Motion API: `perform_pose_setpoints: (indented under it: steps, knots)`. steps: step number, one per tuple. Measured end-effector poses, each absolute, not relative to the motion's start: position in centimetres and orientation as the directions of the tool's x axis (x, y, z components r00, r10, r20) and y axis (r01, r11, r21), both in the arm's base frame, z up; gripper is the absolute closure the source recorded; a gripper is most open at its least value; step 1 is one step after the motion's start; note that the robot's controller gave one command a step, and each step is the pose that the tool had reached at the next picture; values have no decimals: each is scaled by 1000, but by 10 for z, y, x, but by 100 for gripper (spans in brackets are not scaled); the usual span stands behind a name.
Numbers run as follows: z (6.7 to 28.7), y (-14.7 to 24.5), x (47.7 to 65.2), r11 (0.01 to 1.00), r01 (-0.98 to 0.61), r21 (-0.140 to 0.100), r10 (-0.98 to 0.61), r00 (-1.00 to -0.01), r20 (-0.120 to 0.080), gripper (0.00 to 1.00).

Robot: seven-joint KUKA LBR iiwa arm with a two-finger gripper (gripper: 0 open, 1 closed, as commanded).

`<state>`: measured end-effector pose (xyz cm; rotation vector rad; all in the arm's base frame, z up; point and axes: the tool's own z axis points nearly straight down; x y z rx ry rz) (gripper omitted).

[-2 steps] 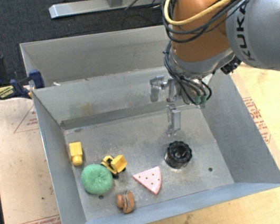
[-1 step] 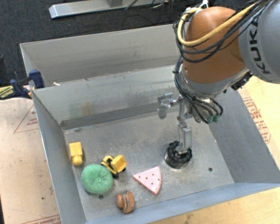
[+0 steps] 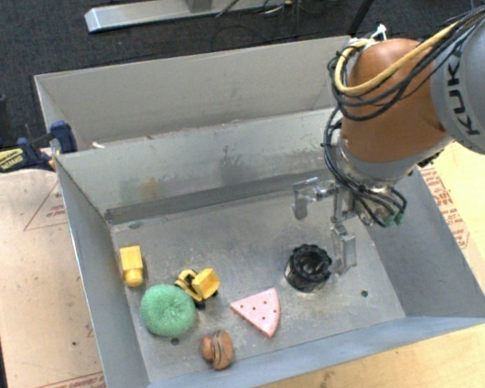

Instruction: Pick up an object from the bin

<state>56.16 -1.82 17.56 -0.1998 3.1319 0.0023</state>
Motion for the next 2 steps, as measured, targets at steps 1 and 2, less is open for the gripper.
perform_pose_setpoints:
  steps: [1,2]
  knots:
    - [139,-35,576,986,-168,-3,-168,-986,-3,0]
    - [105,-20,568,973,-230,0,-230,-973,-5,0]
